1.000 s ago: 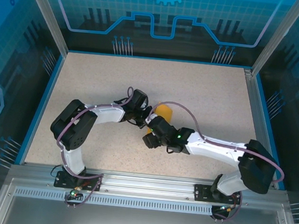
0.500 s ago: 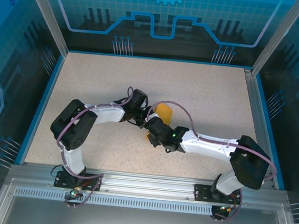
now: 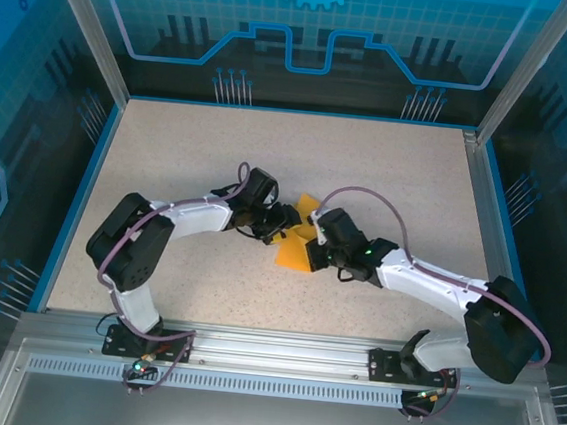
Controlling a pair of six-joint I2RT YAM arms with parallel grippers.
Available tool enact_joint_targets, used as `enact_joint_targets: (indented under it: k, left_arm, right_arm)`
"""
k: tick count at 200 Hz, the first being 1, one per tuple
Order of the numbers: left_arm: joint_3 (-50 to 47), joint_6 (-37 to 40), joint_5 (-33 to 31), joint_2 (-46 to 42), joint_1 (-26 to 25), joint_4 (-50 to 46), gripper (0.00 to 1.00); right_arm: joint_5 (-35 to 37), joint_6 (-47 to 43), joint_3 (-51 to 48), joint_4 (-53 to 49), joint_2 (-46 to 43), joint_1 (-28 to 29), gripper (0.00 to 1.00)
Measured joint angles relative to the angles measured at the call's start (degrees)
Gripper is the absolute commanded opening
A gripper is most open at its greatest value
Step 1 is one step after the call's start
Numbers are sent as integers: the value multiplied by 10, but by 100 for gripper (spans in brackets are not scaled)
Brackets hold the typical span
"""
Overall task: Fold a paper plane with a square sheet of paper (pick it up from the middle)
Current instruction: Fold the triangle a second time at the center of the table.
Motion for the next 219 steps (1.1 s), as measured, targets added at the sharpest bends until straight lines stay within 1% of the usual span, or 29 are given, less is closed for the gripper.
enact_joint_targets:
  k: [28, 48, 64, 83, 96, 139, 158, 219]
  left_arm:
    - [-14, 5, -26, -38, 0, -10, 55]
    - [-28, 8, -35, -47, 0, -11, 42]
    - [-39, 11, -42, -47, -3, -12, 28]
    - [-49, 13, -47, -47, -14, -12, 20]
    - [-51, 12, -48, -47, -25, -12, 17]
    - [-58, 2, -49, -31, -54, -5, 11]
    - [-62, 0, -49, -20, -64, -7, 11]
    - [-66, 1, -62, 14, -68, -11, 10]
  right_arm:
    - [-80, 4, -17, 25, -3, -50, 2]
    - [-119, 7, -20, 34, 0, -66, 2]
    - [-142, 10, -20, 43, 7, -75, 2]
    - [-161, 16, -22, 52, 17, -86, 2]
    - [-169, 19, -23, 53, 21, -93, 2]
    - [-183, 21, -23, 53, 28, -99, 2]
    - [-185, 21, -23, 52, 29, -100, 3]
    - [-193, 21, -22, 52, 49, -103, 3]
